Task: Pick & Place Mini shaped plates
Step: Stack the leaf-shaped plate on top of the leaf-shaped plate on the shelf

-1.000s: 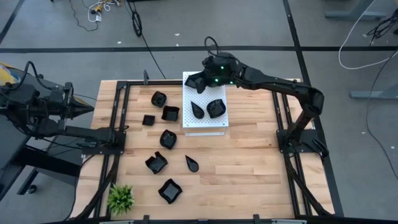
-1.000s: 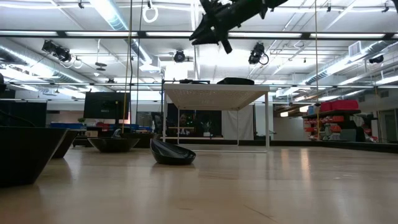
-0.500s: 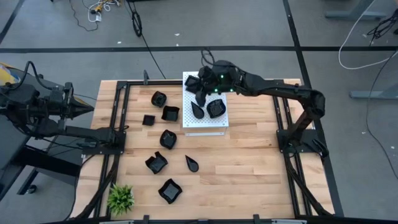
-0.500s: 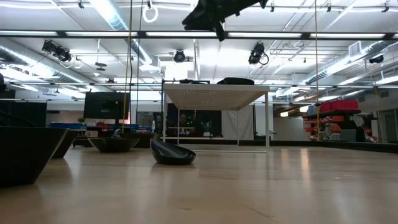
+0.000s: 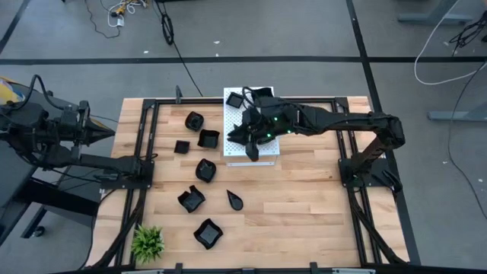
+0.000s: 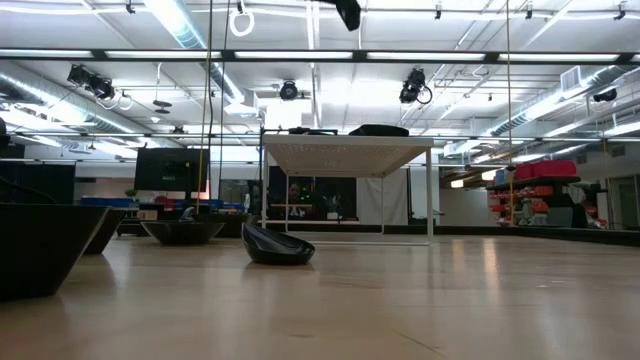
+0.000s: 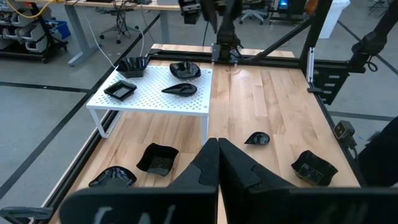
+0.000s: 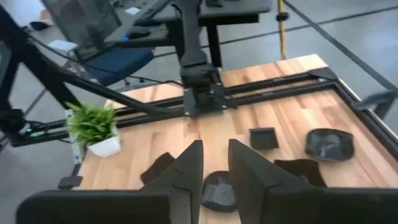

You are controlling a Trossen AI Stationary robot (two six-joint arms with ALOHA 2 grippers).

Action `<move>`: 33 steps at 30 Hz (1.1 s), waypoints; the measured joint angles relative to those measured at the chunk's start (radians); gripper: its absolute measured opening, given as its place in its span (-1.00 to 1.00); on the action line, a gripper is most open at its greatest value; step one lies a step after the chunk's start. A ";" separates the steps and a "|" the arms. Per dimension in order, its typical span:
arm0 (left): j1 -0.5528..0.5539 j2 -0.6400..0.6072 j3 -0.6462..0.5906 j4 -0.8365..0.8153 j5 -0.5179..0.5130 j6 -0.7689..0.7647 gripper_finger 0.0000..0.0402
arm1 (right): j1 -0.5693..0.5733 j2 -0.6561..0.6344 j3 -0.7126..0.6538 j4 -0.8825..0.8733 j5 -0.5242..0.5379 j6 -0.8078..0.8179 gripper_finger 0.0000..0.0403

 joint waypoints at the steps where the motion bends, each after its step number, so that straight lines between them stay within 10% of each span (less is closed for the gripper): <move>1: 0.000 0.000 0.000 0.000 0.000 0.000 -0.99 | 0.008 0.000 0.000 -0.002 0.000 0.001 -0.60; 33: 0.000 0.000 0.000 0.000 0.000 0.000 -0.99 | 0.174 -0.226 -0.404 0.060 0.000 -0.027 -0.60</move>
